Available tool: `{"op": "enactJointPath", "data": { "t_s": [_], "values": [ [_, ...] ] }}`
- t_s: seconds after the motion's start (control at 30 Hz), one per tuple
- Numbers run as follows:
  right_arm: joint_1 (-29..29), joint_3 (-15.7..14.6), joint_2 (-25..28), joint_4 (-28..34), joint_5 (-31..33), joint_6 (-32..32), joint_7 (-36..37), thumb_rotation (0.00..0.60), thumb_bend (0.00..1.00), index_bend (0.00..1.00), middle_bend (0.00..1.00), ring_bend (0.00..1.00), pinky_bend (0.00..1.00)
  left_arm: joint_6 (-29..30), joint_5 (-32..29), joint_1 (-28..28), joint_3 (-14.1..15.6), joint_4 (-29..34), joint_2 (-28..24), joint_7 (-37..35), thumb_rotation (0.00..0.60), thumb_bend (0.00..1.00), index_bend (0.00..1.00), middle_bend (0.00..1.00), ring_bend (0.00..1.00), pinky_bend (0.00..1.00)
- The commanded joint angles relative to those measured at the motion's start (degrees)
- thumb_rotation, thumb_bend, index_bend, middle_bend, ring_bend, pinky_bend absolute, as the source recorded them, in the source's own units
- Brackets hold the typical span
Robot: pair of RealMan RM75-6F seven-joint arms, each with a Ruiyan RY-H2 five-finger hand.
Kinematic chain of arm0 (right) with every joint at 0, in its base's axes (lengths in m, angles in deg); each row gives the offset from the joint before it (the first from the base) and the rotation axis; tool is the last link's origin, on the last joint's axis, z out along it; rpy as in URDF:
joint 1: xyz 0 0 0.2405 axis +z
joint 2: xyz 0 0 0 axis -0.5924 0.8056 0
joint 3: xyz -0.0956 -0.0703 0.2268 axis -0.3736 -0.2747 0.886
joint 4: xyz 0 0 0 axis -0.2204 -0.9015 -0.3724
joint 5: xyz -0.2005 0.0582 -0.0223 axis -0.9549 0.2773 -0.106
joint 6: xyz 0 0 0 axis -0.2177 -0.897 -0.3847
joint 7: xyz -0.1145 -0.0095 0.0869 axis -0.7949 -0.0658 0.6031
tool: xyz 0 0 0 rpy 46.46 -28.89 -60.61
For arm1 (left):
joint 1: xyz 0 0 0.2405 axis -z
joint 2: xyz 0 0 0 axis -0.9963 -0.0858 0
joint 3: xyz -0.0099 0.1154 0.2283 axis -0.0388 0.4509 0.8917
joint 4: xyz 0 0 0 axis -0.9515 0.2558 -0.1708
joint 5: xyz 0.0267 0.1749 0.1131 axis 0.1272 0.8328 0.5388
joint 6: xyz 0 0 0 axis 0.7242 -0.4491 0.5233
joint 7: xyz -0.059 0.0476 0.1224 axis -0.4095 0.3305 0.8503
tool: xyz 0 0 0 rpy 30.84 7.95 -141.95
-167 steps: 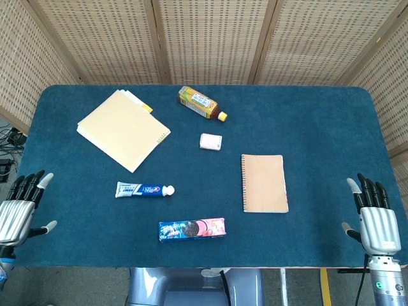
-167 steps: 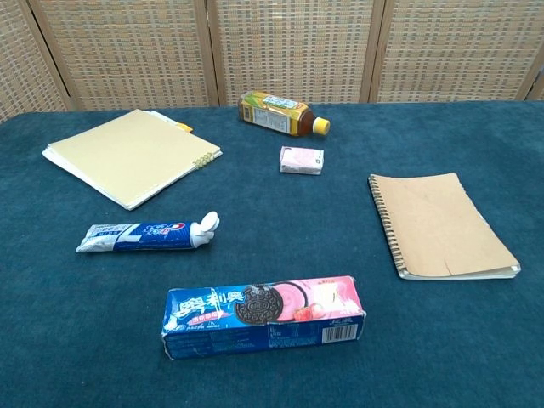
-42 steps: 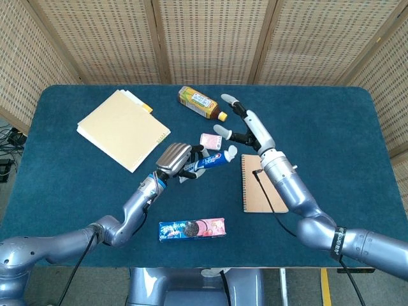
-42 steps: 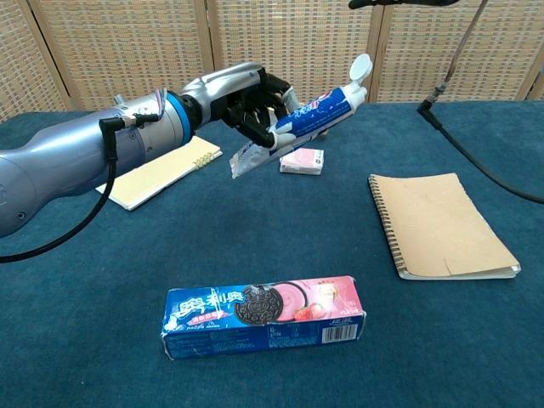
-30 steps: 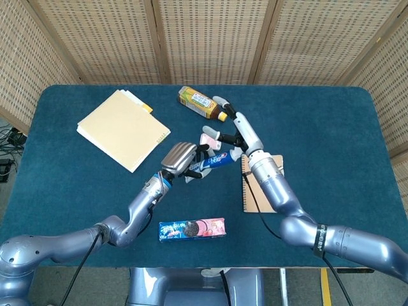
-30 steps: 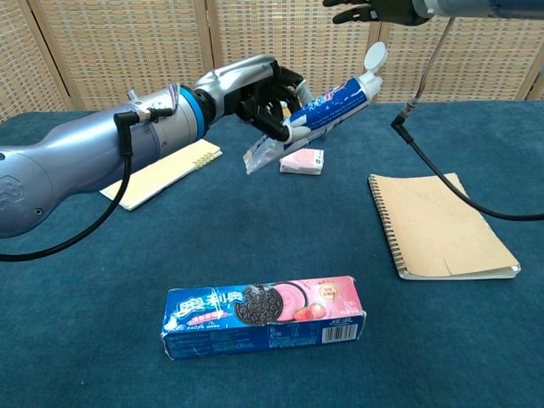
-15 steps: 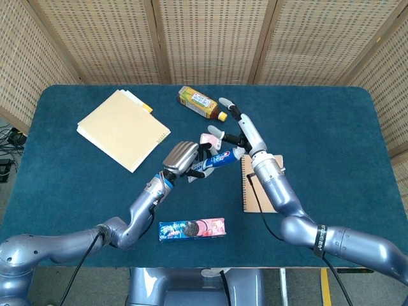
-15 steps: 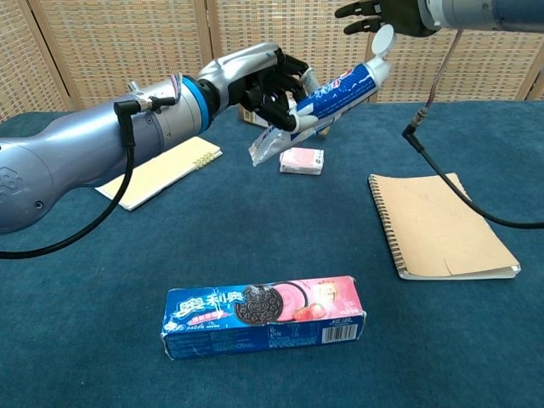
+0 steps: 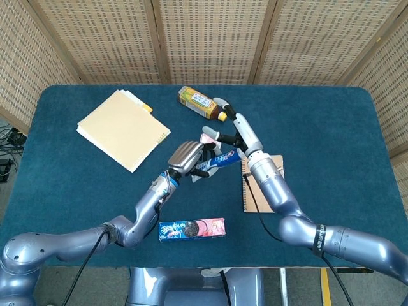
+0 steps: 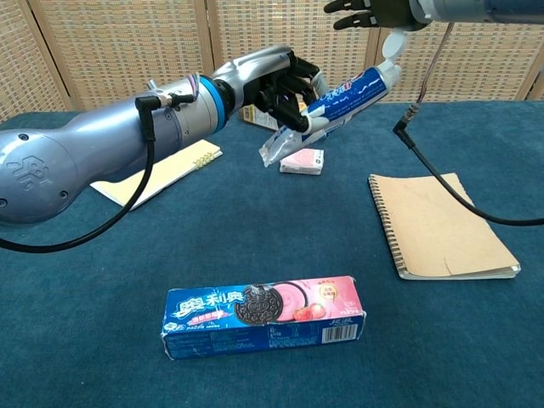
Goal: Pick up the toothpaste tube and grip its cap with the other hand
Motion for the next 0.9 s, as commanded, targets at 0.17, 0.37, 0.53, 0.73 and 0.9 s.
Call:
{"op": "enactJointPath", "data": {
  "t_s": [0.17, 0.37, 0.53, 0.73, 0.9],
  "values": [
    [-0.42, -0.13, -0.27, -0.73, -0.21, -0.07, 0.10, 0.145, 0.00, 0.00, 0.00, 0.00, 0.00, 1.01, -0.43, -0.04, -0.44, 1.40, -0.34, 0.25, 0.600, 0.61, 0.71, 0.62, 0.57, 0.53],
    [-1.55, -0.07, 0.47, -1.35, -0.06, 0.77, 0.99, 0.145, 0.00, 0.00, 0.00, 0.00, 0.00, 2.38, 1.04, -1.13, 0.28, 1.82, -0.65, -1.76, 0.600, 0.61, 0.71, 0.62, 0.57, 0.53],
    [-3.46, 0.06, 1.48, -0.86, -1.29, 1.59, 2.88, 0.143, 0.00, 0.00, 0.00, 0.00, 0.00, 3.30, 2.23, -2.13, 0.79, 2.71, -1.14, -3.77, 0.600, 0.61, 0.71, 0.62, 0.57, 0.53],
    [-4.42, 0.49, 1.76, -0.97, -2.39, 2.46, 4.60, 0.141, 0.00, 0.00, 0.00, 0.00, 0.00, 3.81, 2.84, -2.06, 0.73, 2.75, -0.91, -4.43, 0.600, 0.61, 0.71, 0.62, 0.57, 0.53],
    [-4.40, 0.78, 1.54, -1.19, -2.74, 2.83, 5.15, 0.146, 0.00, 0.00, 0.00, 0.00, 0.00, 3.72, 2.60, -1.80, 0.55, 2.80, -0.66, -4.39, 0.600, 0.61, 0.71, 0.62, 0.57, 0.53]
  ]
}}
